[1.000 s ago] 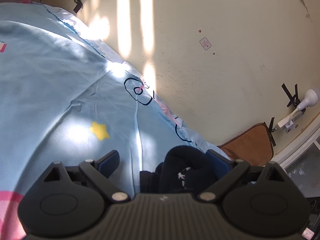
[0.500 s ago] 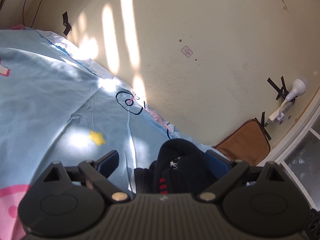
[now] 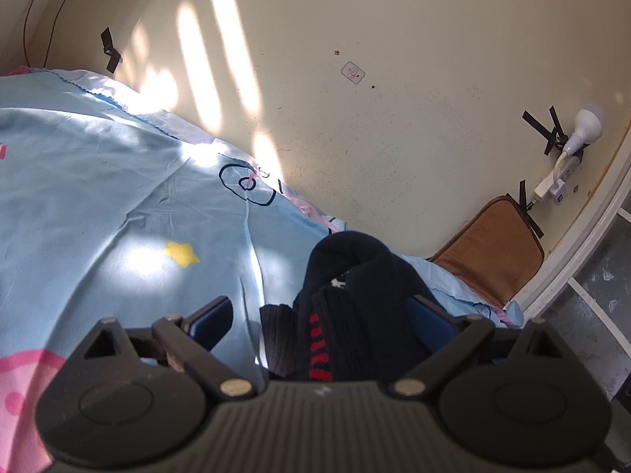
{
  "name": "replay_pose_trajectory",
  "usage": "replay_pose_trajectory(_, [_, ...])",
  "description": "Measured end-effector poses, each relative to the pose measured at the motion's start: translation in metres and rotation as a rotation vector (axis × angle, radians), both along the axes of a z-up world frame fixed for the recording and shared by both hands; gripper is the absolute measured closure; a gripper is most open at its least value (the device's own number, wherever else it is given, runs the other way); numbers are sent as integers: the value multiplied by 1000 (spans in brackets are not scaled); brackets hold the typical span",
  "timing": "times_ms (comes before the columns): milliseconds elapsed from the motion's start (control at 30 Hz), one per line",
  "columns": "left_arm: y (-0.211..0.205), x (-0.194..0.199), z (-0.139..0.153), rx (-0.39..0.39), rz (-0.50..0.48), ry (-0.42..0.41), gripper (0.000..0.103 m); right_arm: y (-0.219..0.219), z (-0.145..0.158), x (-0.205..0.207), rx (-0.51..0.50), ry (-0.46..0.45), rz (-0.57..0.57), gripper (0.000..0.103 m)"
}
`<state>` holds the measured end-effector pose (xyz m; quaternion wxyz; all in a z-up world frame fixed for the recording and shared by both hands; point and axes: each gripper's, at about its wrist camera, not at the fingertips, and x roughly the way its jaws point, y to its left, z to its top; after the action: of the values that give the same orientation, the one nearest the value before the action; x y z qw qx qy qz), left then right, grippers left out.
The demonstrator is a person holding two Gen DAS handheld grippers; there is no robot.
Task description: Fold small clothes
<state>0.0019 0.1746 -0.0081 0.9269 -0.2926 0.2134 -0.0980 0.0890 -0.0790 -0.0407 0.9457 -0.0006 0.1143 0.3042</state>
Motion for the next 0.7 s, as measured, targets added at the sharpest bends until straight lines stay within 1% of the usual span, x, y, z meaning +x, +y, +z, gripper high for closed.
replay_pose_trajectory(33, [2,-1,0,-8,1,-1,6,-2,2,-1,-4,2,6,41])
replay_pose_trajectory(67, [5,-1,0,-19,2,-2,6,-9,6,0,14,23,22,39])
replay_pose_trajectory(100, [7,-1,0,-35,-3,-1,5,-18,10,0,57,48,36,27])
replay_pose_trajectory(133, [9,-1,-1,-52,-11,1,5,-28,14,1,104,71,38,13])
replay_pose_trajectory(167, [11,-1,-1,-75,-26,4,5,-41,17,2,166,100,37,11])
replay_pose_trajectory(200, [13,-3,0,-91,-40,5,5,-55,19,4,217,142,35,11])
replay_pose_trajectory(267, [15,-8,2,-115,-72,0,3,-77,18,11,296,237,30,10])
replay_pose_trajectory(300, [16,-12,4,-122,-89,-6,0,-86,15,15,332,288,32,6])
replay_pose_trajectory(333, [17,-16,6,-126,-107,-10,0,-93,10,19,363,335,40,4])
replay_pose_trajectory(433, [19,-25,8,-136,-153,-2,0,-99,-10,37,437,523,89,3])
replay_pose_trajectory(500, [18,-26,6,-149,-191,27,0,-93,-19,47,471,607,131,3])
replay_pose_trajectory(567, [15,-23,1,-153,-217,65,0,-79,-24,55,479,676,199,3])
replay_pose_trajectory(600, [13,-19,-4,-158,-228,94,0,-70,-26,58,456,697,223,3])
replay_pose_trajectory(633, [11,-13,-11,-169,-240,139,1,-60,-22,57,406,675,227,2])
replay_pose_trajectory(667, [6,-12,-11,-124,-232,135,1,-46,-21,58,332,653,225,3])
replay_pose_trajectory(700, [0,-11,-11,-99,-240,133,0,-38,-20,58,307,650,229,3])
